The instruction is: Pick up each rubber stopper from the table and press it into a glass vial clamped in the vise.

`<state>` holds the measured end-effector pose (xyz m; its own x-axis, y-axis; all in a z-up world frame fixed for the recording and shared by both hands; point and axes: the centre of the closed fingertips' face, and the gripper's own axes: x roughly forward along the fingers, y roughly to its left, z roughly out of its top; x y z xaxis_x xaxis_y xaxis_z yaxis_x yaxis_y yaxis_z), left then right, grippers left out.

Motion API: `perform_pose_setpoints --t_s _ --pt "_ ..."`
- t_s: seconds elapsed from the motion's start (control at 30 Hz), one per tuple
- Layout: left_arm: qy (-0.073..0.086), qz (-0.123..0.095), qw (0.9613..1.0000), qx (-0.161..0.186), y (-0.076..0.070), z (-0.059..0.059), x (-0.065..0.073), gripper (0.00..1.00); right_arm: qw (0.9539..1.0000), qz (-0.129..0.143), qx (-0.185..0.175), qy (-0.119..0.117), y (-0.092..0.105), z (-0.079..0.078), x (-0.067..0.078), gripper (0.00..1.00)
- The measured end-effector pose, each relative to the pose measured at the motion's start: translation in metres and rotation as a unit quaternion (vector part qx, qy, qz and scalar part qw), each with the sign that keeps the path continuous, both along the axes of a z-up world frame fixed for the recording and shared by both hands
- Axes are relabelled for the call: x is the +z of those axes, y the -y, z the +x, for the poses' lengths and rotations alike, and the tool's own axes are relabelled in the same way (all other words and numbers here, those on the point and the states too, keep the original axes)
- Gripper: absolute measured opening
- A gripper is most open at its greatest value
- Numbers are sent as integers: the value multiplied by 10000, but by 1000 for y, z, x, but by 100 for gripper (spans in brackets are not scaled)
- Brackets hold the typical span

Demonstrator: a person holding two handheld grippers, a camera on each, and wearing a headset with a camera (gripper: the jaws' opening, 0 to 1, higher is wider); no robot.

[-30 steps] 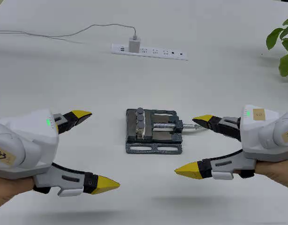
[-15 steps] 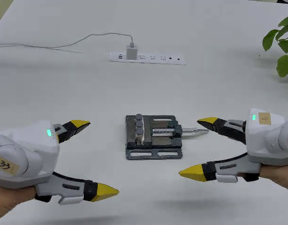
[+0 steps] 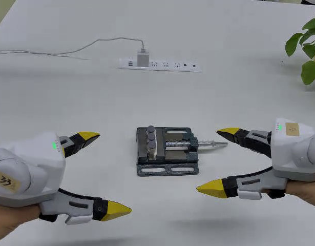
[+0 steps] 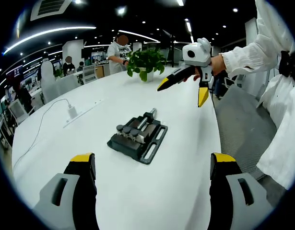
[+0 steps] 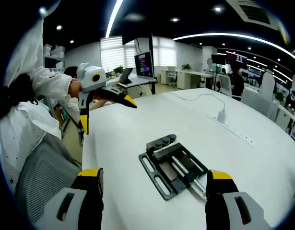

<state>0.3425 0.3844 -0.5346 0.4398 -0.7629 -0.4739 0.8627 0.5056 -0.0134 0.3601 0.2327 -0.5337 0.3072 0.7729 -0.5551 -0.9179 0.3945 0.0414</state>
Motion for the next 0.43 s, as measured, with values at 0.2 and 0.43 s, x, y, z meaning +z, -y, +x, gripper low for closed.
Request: perform_pose_setpoints --t_s 0.2,0.43 --pt "-1 -25 10000 3 0 1 -1 99 10000 18 -7 14 -1 -1 3 87" --pt "-15 -26 10000 7 0 0 -2 99 10000 14 8 12 -2 0 3 87"
